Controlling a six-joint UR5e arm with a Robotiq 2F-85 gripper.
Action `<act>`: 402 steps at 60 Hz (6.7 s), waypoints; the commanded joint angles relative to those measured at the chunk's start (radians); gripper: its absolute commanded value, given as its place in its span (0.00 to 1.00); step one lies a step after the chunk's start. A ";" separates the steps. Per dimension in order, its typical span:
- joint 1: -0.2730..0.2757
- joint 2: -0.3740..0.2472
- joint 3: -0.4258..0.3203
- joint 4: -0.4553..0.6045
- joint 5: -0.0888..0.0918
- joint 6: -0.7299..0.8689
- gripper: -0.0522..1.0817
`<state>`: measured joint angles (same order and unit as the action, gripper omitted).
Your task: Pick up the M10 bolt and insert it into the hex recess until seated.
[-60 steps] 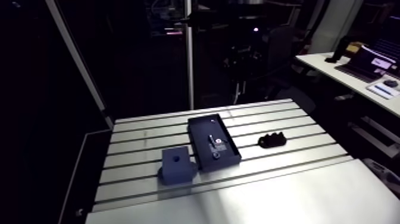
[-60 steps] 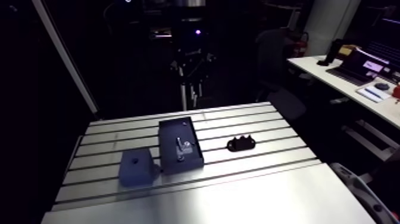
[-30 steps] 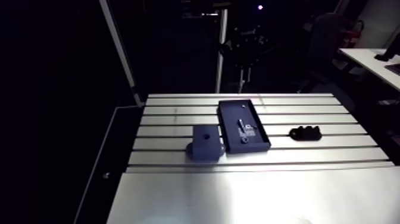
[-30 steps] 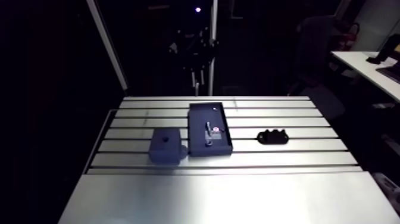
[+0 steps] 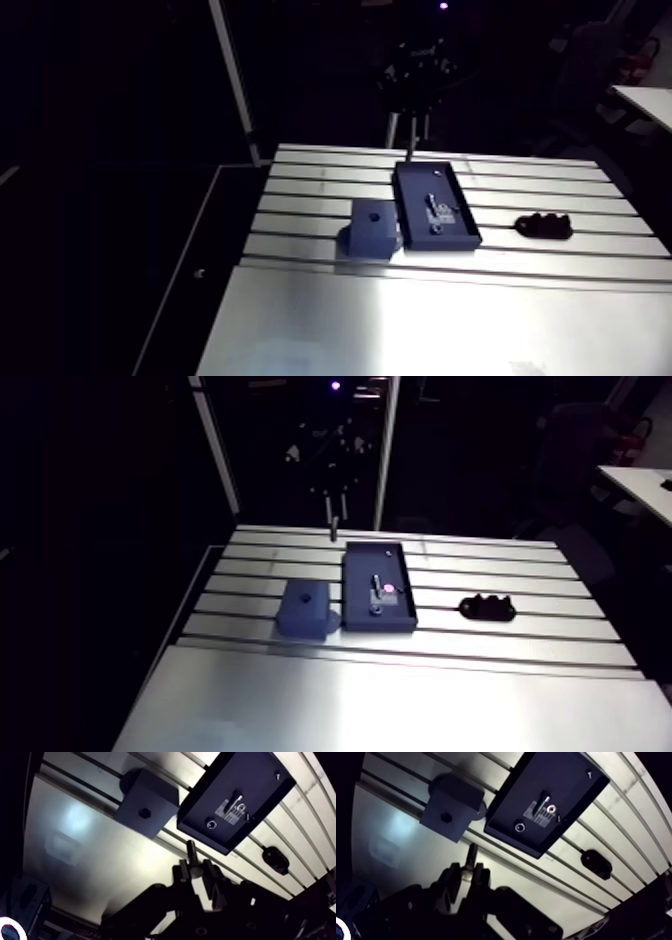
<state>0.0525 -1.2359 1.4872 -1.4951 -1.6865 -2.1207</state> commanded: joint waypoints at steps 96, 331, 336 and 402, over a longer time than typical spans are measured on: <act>0.095 -0.003 0.136 -0.155 -0.011 0.046 0.82; 0.098 0.000 0.244 -0.253 -0.006 0.051 0.82; 0.098 0.000 0.244 -0.253 -0.006 0.051 0.82; 0.098 0.007 0.258 -0.273 -0.008 0.049 0.83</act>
<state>0.1505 -1.2280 1.7447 -1.7671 -1.6942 -2.0704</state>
